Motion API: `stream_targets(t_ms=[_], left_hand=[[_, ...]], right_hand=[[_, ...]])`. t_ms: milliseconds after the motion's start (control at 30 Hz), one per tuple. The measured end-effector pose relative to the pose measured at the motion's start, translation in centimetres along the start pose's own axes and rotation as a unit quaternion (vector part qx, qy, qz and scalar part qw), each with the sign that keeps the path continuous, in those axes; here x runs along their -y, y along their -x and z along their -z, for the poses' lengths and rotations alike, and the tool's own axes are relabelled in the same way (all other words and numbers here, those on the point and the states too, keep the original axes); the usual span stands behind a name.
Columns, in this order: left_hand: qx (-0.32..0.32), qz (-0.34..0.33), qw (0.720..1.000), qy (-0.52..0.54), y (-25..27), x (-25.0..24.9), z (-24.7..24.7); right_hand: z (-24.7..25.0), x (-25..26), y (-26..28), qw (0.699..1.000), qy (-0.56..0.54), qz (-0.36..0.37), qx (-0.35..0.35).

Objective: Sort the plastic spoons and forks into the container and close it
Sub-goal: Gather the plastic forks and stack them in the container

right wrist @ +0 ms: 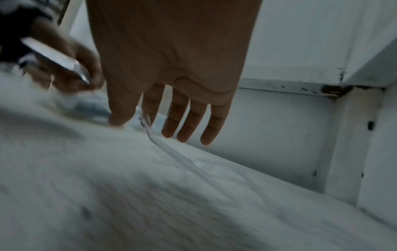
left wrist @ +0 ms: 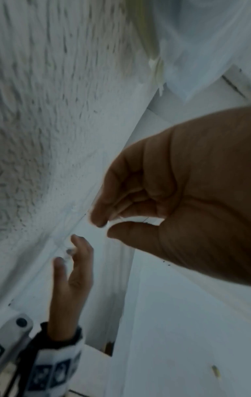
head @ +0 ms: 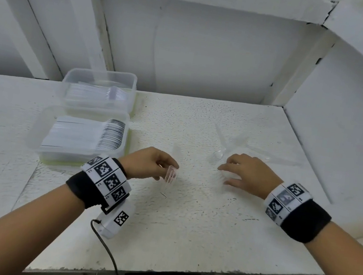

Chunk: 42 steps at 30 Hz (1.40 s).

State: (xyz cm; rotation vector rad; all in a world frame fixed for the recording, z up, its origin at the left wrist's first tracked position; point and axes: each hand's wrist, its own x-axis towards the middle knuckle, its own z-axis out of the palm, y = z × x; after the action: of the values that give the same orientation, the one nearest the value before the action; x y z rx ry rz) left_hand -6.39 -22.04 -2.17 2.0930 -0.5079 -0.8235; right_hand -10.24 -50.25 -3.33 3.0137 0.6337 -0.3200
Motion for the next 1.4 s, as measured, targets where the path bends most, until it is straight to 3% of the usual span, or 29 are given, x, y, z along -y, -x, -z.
stream_targets(t_ms=[100,200,267,333,433,567,700,833,900,1000,1167,1400], left_hand=[[-0.088,-0.045,0.995,-0.012,-0.1,0.0,-0.1],[-0.166,-0.079,0.981,-0.054,-0.6,-0.9,-0.2],[-0.204,-0.080,0.974,-0.062,-1.6,-2.2,-0.4],[-0.223,-0.078,0.969,-0.077,-3.2,-3.6,-0.9],[-0.200,-0.064,0.968,-0.136,-6.5,-4.8,-2.1],[-0.134,0.046,0.968,-0.206,-10.9,-5.4,-3.8],[-0.070,0.096,0.964,-0.236,-12.8,-5.6,-5.1],[-0.043,0.117,0.971,-0.206,-13.4,-5.0,-4.5],[-0.055,0.105,0.976,-0.181,-12.5,-4.9,-3.4],[-0.118,0.044,0.980,-0.156,-9.6,-5.0,-1.6],[-0.246,-0.025,0.962,-0.118,-4.6,-3.8,0.9],[-0.314,-0.055,0.946,-0.058,-1.3,-2.4,1.8]], right_hand=[[0.6,1.4,0.8,0.963,-0.228,-0.010,-0.145],[2.0,2.2,1.4,0.862,-0.437,-0.075,-0.246],[2.9,2.1,1.7,0.795,-0.519,-0.107,-0.297],[3.6,1.7,2.1,0.769,-0.542,-0.131,-0.312],[3.5,1.0,2.7,0.790,-0.511,-0.155,-0.301],[2.2,-0.1,3.7,0.843,-0.412,-0.231,-0.256],[1.2,-0.5,4.7,0.859,-0.375,-0.265,-0.226],[0.4,-0.7,5.5,0.858,-0.386,-0.246,-0.232],[0.3,-0.9,5.6,0.858,-0.394,-0.243,-0.224],[0.0,-1.7,4.9,0.882,-0.349,-0.247,-0.200],[0.0,-3.2,0.6,0.955,-0.134,-0.235,-0.125],[1.1,-4.8,-4.9,0.988,0.034,-0.149,-0.031]])
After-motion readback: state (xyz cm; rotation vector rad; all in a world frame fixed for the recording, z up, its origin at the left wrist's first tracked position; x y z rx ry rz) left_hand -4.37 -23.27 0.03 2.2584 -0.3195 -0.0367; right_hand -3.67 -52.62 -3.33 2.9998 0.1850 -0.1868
